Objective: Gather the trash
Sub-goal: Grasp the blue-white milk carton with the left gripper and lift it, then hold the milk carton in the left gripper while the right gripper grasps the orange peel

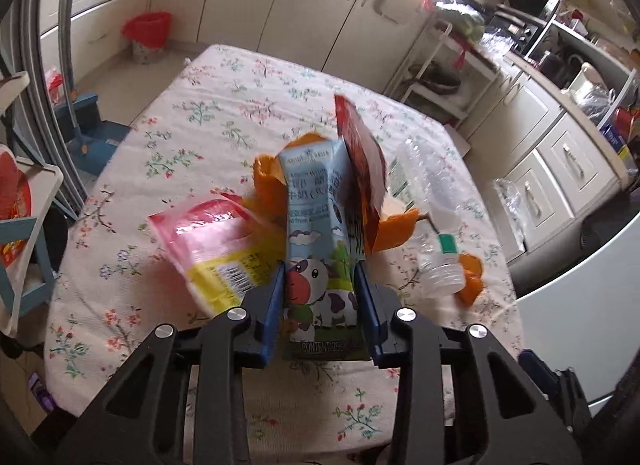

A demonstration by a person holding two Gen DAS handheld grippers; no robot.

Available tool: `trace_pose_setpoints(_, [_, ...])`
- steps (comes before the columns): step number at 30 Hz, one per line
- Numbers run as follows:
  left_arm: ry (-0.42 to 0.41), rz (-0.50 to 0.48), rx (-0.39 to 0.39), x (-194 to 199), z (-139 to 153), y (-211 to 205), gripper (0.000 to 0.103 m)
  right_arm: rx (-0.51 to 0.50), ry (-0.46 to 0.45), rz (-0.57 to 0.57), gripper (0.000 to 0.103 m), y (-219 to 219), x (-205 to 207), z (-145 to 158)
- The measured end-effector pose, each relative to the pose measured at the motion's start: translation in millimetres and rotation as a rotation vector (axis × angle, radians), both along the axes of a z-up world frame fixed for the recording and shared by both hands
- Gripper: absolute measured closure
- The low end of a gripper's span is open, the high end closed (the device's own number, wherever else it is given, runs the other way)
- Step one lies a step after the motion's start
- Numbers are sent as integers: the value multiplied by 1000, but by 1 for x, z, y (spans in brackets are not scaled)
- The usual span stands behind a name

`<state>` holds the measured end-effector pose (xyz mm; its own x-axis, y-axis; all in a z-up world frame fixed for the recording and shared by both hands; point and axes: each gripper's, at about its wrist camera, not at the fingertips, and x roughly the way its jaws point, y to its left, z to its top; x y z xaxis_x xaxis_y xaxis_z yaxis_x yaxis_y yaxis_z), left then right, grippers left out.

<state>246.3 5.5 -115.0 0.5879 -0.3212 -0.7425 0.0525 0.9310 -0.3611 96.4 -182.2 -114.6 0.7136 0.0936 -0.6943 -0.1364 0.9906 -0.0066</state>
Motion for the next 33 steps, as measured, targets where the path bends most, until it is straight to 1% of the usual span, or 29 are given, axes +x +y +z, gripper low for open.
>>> trace_pose_setpoints(7, [-51,-1,-58,-21,26,26,72,6,1,22,14,6,1,-1])
trace_pose_setpoints(8, [-60,-1,-59,-24,29,29,85,8,1,27,14,7,1,-1])
trace_pose_setpoints(9, [-57,-7,-65,-25,30,33,103,10,3,32,14,9,1,-1])
trace_pose_setpoints(10, [-51,-11,-77,-27,31,37,103,12,4,36,14,11,2,-2])
trace_pose_setpoints(11, [-46,-5,-68,-28,31,39,103,14,6,41,14,13,2,-2])
trace_pose_setpoints(12, [-31,3,-30,-29,28,40,103,11,8,46,14,15,2,-3])
trace_pose_setpoints(13, [-6,-13,-6,-27,21,39,103,7,9,48,14,16,3,-3])
trace_pose_setpoints(14, [53,-43,2,-22,9,37,103,3,12,50,14,18,3,-4])
trace_pose_setpoints(15, [89,-56,5,-19,1,35,102,3,15,51,14,19,4,-5])
trace_pose_setpoints(16, [103,-65,26,-19,-6,32,101,5,18,51,14,19,4,-5])
trace_pose_setpoints(17, [120,-77,67,-19,-10,27,97,6,18,49,14,19,4,-5])
trace_pose_setpoints(19, [129,-100,95,-21,-17,20,90,10,20,47,14,18,4,-5])
trace_pose_setpoints(20, [130,-108,117,-22,-20,16,83,10,21,48,14,19,3,-6])
trace_pose_setpoints(21, [124,-114,122,-23,-19,13,76,9,21,49,14,19,3,-6])
trace_pose_setpoints(22, [116,-120,119,-24,-18,11,72,8,20,50,14,19,2,-5])
trace_pose_setpoints(24, [84,-124,94,-27,-10,9,53,7,20,49,14,18,2,-5])
trace_pose_setpoints(27, [54,-143,61,-30,-2,7,46,3,28,41,14,15,3,-7])
trace_pose_setpoints(30, [62,-194,69,-29,-3,-8,44,-8,44,28,14,9,2,-10])
trace_pose_setpoints(31, [67,-214,82,-30,-4,-16,43,-12,49,23,14,7,1,-12])
trace_pose_setpoints(33, [78,-232,137,-29,-10,-30,42,-15,57,12,14,1,0,-13])
